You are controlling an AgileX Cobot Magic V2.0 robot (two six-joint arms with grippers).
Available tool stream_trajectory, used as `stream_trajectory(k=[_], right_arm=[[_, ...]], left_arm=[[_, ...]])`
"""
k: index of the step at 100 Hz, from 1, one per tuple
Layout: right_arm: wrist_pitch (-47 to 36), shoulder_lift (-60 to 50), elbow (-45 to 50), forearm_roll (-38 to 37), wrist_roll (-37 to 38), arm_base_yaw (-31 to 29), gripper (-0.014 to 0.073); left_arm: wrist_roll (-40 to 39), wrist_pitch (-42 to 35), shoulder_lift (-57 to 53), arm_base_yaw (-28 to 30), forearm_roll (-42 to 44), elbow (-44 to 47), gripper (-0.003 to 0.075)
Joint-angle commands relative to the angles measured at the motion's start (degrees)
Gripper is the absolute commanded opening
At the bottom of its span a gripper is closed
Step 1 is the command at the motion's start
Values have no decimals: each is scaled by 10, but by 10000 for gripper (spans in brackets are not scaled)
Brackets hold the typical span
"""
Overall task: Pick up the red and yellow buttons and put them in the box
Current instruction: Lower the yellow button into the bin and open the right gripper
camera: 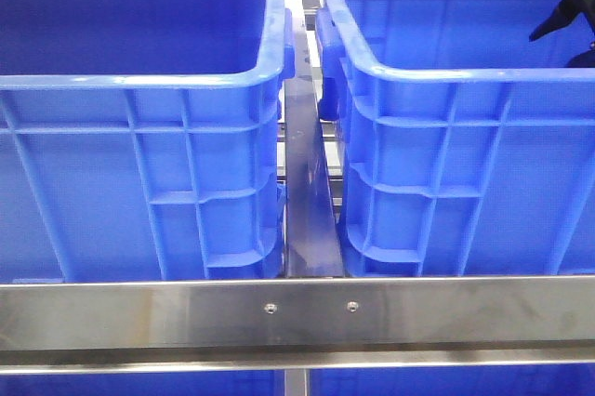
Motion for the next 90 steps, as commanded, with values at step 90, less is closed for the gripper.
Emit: stream_trajectory(k=[90], right_arm=[[2, -421, 240, -38, -276, 58, 447]], left_arm=[[-6, -48, 5, 1, -4, -14, -19]])
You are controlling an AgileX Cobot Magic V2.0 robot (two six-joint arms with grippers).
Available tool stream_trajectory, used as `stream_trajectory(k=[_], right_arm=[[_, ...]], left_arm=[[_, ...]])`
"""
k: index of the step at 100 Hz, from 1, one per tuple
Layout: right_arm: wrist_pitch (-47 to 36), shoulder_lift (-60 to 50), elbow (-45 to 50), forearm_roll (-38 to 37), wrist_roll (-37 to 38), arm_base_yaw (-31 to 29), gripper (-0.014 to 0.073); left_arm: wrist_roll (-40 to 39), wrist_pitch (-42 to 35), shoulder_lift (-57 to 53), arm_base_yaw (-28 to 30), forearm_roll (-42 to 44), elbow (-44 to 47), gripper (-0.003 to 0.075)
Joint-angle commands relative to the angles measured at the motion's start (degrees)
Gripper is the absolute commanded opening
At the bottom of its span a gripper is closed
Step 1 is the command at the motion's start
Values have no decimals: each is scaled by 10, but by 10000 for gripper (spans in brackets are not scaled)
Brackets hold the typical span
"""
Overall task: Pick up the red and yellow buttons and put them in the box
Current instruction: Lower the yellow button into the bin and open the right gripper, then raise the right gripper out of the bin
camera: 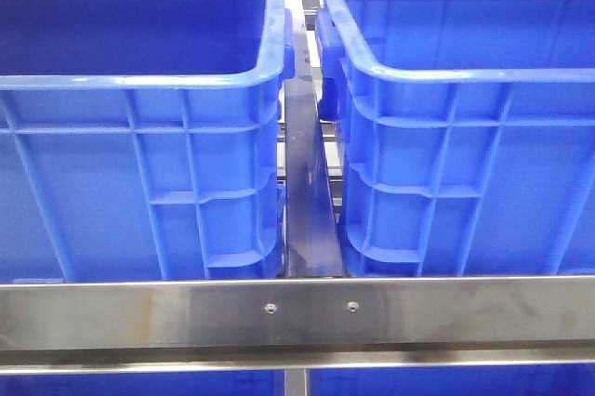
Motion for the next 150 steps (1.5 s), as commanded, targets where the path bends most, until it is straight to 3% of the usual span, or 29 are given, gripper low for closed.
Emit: stream_trajectory(k=[1, 51, 61, 73, 96, 150], right_arm=[[-9, -68, 16, 11, -26, 2, 447], [-94, -400, 203, 11, -45, 2, 419], [-94, -448, 229, 11, -45, 2, 341], [-86, -491, 253, 11, -45, 2, 188], [-83, -505, 265, 11, -45, 2, -72], [-86, -505, 265, 11, -45, 2, -68]], left_arm=[[-6, -48, 5, 1, -4, -14, -19], [-6, -48, 5, 1, -4, -14, -19], [-6, -48, 5, 1, -4, -14, -19], [-6, -48, 5, 1, -4, -14, -19], [-6, -48, 5, 1, -4, -14, -19], [-6, -48, 5, 1, -4, -14, -19]])
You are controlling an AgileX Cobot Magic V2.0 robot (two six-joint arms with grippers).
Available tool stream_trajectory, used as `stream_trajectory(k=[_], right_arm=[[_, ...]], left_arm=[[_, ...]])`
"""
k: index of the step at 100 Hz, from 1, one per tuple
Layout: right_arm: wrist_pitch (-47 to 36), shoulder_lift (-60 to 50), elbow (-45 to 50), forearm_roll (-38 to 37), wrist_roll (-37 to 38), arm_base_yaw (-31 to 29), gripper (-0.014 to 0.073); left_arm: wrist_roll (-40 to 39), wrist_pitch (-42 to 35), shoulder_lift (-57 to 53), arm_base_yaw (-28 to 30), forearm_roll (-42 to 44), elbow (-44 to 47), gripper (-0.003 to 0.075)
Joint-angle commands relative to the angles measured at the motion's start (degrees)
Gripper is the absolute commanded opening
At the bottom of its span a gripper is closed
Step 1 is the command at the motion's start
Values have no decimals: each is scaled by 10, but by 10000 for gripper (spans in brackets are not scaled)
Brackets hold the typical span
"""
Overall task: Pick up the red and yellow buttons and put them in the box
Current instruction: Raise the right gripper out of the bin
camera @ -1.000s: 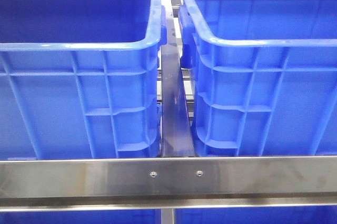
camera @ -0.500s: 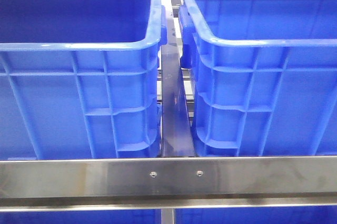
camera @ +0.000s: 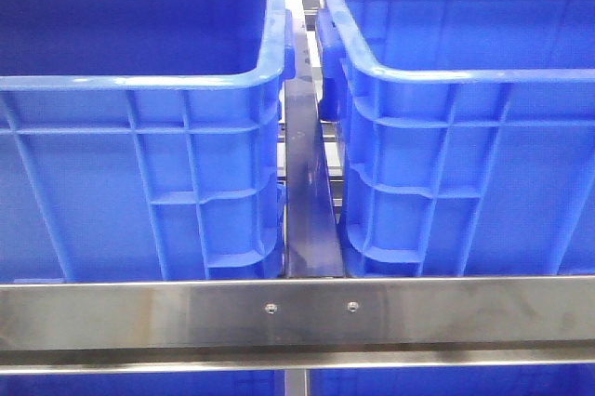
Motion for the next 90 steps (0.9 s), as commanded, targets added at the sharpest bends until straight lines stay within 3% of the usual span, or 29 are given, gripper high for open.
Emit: stream_trajectory(k=[1, 90], right_arm=[[10, 3, -16, 11, -6, 0, -68], [23, 0, -16, 11, -6, 1, -68]], left_arm=[[-6, -48, 5, 1, -4, -14, -19], [-6, -48, 5, 1, -4, -14, -19]])
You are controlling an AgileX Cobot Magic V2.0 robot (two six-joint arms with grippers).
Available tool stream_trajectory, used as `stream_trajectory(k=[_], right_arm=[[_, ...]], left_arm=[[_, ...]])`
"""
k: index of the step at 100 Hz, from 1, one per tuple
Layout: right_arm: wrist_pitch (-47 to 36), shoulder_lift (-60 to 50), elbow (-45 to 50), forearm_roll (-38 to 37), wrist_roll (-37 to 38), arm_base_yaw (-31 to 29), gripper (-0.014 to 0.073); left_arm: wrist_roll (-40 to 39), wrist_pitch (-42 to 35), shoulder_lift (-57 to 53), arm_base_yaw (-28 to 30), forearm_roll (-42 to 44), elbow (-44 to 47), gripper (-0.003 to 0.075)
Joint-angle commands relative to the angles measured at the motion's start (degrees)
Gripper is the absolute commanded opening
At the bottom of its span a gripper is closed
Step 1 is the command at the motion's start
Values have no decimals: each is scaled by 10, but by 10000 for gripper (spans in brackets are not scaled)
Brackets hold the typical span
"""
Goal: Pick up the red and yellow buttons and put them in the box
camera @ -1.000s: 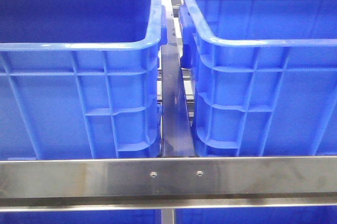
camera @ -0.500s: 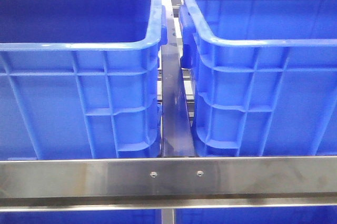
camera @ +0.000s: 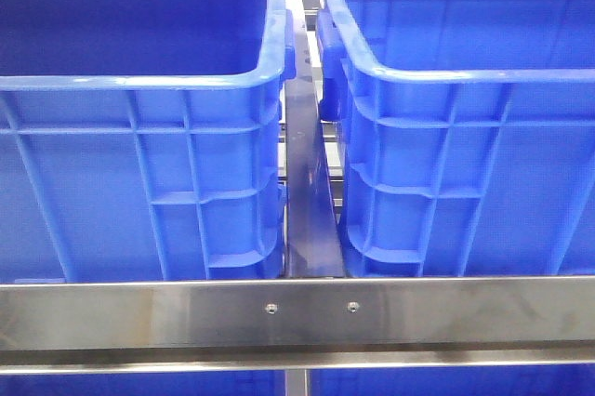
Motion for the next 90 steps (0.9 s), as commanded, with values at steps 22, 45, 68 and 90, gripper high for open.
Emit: stream_trajectory(k=[22, 45, 68, 90], right_arm=[[23, -16, -16, -111, 106, 0, -68], [33, -40, -16, -466, 422, 0, -68], [38, -95, -16, -780, 725, 12, -68], [-11, -145, 19, -916, 846, 39, -68]], left_arm=[[-6, -48, 5, 1, -4, -14, -19], [-6, -48, 5, 1, -4, -14, -19], [-6, -48, 5, 1, -4, -14, -19], [-6, -48, 5, 1, -4, -14, -19]])
